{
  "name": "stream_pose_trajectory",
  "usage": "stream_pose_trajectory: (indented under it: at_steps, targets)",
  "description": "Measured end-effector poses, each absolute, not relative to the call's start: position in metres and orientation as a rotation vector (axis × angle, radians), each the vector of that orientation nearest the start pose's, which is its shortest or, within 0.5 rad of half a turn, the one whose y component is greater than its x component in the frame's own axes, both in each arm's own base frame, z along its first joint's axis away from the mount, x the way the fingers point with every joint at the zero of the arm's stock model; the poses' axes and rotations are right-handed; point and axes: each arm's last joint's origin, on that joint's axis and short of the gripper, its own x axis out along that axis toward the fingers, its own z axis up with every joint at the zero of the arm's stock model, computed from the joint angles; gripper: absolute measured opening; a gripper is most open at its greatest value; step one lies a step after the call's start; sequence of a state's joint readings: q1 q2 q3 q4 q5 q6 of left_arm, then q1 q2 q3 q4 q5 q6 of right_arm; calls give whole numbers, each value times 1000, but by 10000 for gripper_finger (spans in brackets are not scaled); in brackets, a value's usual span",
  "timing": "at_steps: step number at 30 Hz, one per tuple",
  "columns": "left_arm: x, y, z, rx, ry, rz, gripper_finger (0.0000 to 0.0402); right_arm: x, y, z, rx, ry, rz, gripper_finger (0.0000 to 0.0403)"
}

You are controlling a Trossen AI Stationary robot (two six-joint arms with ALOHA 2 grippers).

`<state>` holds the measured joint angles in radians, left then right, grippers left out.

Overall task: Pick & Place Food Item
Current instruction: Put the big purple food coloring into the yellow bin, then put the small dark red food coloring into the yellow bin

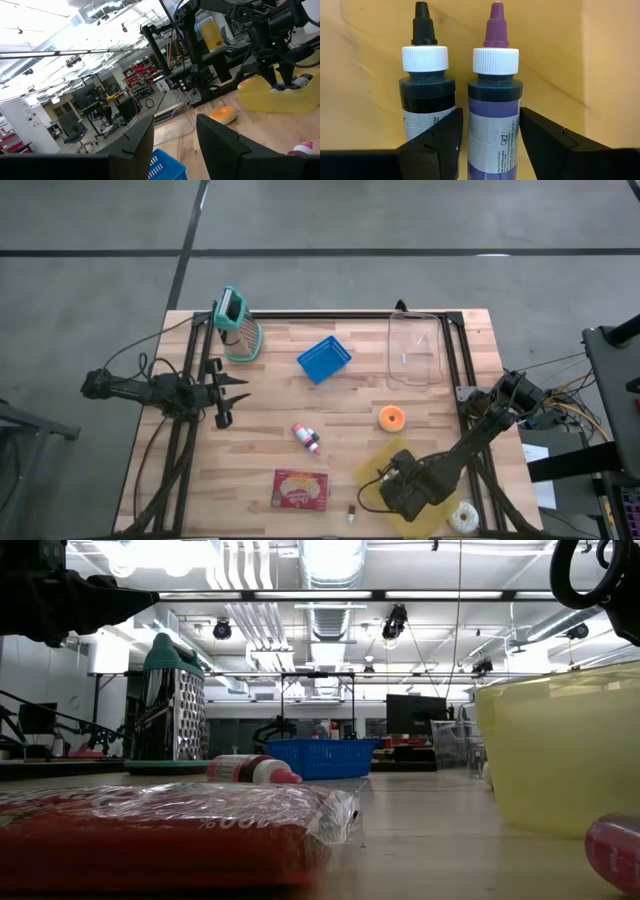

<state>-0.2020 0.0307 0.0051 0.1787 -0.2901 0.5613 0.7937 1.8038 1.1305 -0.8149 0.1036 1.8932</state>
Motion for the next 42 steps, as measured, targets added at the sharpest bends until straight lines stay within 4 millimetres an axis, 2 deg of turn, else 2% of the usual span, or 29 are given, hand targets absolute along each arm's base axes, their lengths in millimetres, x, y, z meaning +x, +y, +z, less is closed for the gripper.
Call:
stream_pose_trajectory:
  at_steps: [12, 16, 20, 30, 35, 42]
  targets:
    - [97, -11, 180, 522, -119, 127, 152, 227, 227, 165, 880, 1276, -790, 180]
    - [97, -11, 180, 522, -120, 127, 152, 228, 228, 178, 855, 1283, -817, 178]
    - [97, -11, 180, 522, -120, 127, 152, 232, 232, 199, 843, 1283, -832, 180]
    - [97, -11, 180, 522, -120, 127, 152, 248, 242, 250, 1073, 1052, -883, 180]
    - [97, -11, 180, 523, -120, 127, 152, 253, 246, 262, 1174, 953, -880, 180]
    - [97, -11, 180, 522, -120, 127, 152, 263, 254, 269, 1275, 889, -778, 180]
